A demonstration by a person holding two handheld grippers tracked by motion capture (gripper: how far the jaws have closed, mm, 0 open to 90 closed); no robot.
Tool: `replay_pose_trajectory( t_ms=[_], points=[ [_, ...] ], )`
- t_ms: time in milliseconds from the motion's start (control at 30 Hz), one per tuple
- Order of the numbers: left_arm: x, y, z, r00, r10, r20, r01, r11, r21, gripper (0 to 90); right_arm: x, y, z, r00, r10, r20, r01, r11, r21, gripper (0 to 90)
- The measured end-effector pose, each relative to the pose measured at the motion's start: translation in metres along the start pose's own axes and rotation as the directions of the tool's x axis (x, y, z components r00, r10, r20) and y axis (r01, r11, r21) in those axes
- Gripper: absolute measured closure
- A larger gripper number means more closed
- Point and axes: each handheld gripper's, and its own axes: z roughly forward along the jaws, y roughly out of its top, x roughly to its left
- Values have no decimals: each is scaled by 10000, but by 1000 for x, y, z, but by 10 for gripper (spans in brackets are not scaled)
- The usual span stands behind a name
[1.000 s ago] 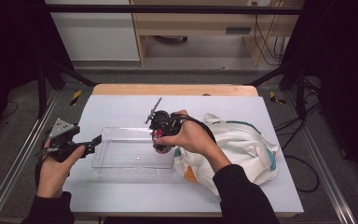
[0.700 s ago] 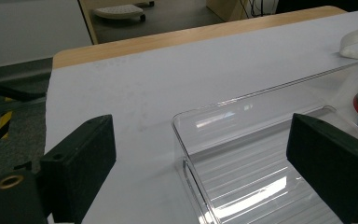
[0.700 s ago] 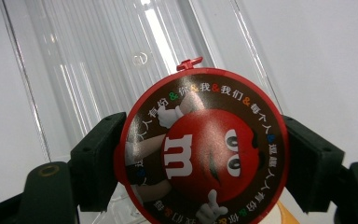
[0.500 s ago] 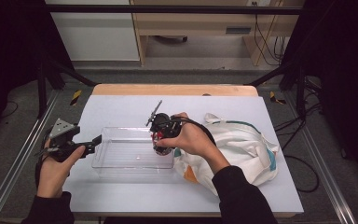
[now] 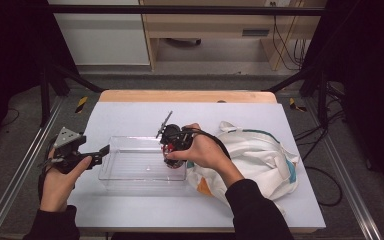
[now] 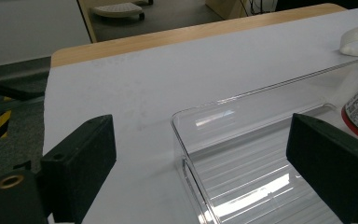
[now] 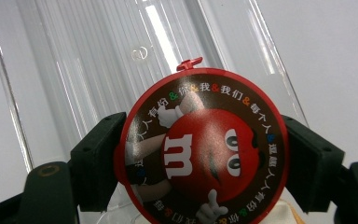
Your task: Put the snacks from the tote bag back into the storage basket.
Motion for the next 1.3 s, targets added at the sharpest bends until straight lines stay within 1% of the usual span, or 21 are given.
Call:
replay_pose_trajectory(
  t_ms=[133,233,333,400,433,467,533,600,633,667,700,733,800,1000,1100,1200,1233,1267,1300],
  points=[
    [1,0,0,10000,-30,-16,30,10000,-6,84,1,-1,3,10000,11,-4,-11,10000,29,242],
    [1,0,0,10000,-23,-14,23,10000,-5,84,0,-2,4,9999,-111,-17,111,9999,21,242],
    [1,0,0,10000,-10,-11,10,10000,3,84,1,-3,6,10000,-7,-1,7,10000,62,242],
    [1,0,0,10000,-5,-11,5,10000,5,84,1,-4,8,10000,-85,31,85,9999,92,242],
    [1,0,0,10000,-11,-13,11,10000,3,84,1,-4,8,10000,-15,33,14,9999,139,242],
    [1,0,0,10000,-15,-14,15,10000,3,84,1,-4,10,9999,-150,44,149,9998,128,241],
    [1,0,0,10000,-7,-7,7,10000,9,84,1,-4,11,9997,-242,77,241,9996,177,241],
    [1,0,0,10000,0,-2,0,10000,8,84,2,-4,12,9997,-208,83,206,9995,256,241],
    [1,0,0,10000,-1,1,1,10000,4,84,2,-4,13,9994,-321,92,319,9991,263,241],
    [1,0,0,10000,3,0,-3,10000,9,84,3,-4,13,9997,-235,101,232,9992,323,241],
    [1,0,0,10000,0,-1,0,10000,5,84,3,-4,14,9993,-370,86,368,9988,308,241],
    [1,0,0,10000,-4,0,4,10000,1,84,4,-4,15,9995,-296,80,293,9989,363,241],
    [1,0,0,10000,-9,2,9,10000,0,84,3,-5,17,9991,-423,69,420,9983,394,241],
    [1,0,0,10000,6,8,-6,10000,21,85,5,-6,20,9990,-446,51,442,9975,544,241],
    [1,0,0,10000,11,16,-11,10000,33,85,5,-6,21,9980,-626,47,622,9965,562,241],
    [1,0,0,10000,8,11,-8,10000,28,85,6,-7,23,9986,-536,24,534,9966,635,241],
    [1,0,0,10000,9,11,-9,10000,22,86,6,-7,23,9980,-630,-1,629,9960,630,241],
    [1,0,0,10000,12,10,-12,10000,18,86,6,-7,24,9983,-584,-11,584,9960,670,241],
    [1,0,0,10000,14,13,-14,10000,21,86,6,-7,24,9980,-637,-20,637,9957,673,241]
  ],
)
